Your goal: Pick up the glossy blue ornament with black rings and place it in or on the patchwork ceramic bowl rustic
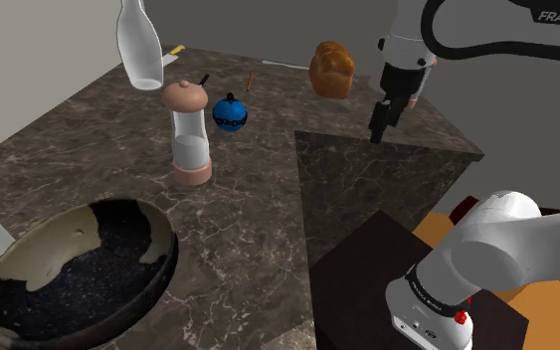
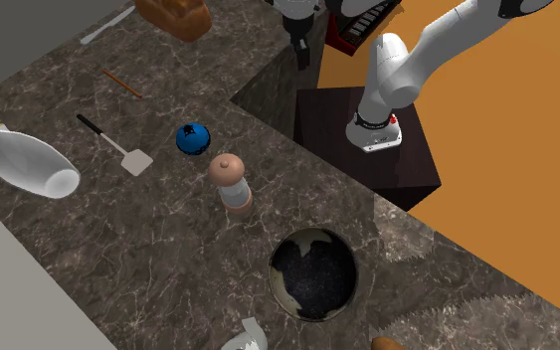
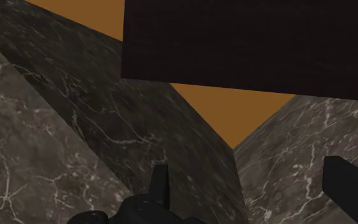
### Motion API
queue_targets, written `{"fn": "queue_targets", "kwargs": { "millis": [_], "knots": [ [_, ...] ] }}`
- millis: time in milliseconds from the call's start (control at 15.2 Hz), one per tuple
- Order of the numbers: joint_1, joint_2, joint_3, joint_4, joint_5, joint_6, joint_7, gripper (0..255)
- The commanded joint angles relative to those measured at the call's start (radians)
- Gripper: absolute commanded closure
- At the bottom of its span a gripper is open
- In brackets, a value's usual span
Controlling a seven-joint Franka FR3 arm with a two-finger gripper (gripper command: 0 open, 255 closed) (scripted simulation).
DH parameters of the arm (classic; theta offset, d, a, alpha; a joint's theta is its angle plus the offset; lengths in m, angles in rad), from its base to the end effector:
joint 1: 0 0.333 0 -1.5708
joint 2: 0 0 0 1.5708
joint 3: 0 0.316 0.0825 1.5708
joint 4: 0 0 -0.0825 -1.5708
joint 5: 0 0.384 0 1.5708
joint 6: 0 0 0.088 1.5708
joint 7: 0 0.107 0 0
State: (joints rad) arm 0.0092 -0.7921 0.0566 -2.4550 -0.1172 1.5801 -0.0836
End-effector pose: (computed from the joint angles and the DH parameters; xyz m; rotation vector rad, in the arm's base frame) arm 0.3019 0.0110 0.5474 2.9760 0.2040 -0.1291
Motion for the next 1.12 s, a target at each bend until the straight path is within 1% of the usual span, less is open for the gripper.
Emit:
{"fn": "queue_targets", "kwargs": {
  "millis": [0,330,594,792,1056],
  "knots": [
    [0.000,0.000,0.000,0.000,0.000,0.000,0.000,0],
    [0.066,0.082,-0.111,-0.036,0.036,0.250,-0.200,0],
    [0.140,0.174,-0.200,-0.032,0.100,0.428,-0.380,0],
    [0.210,0.251,-0.269,-0.011,0.175,0.540,-0.531,0],
    [0.325,0.358,-0.363,0.042,0.315,0.650,-0.759,0]
  ]
}}
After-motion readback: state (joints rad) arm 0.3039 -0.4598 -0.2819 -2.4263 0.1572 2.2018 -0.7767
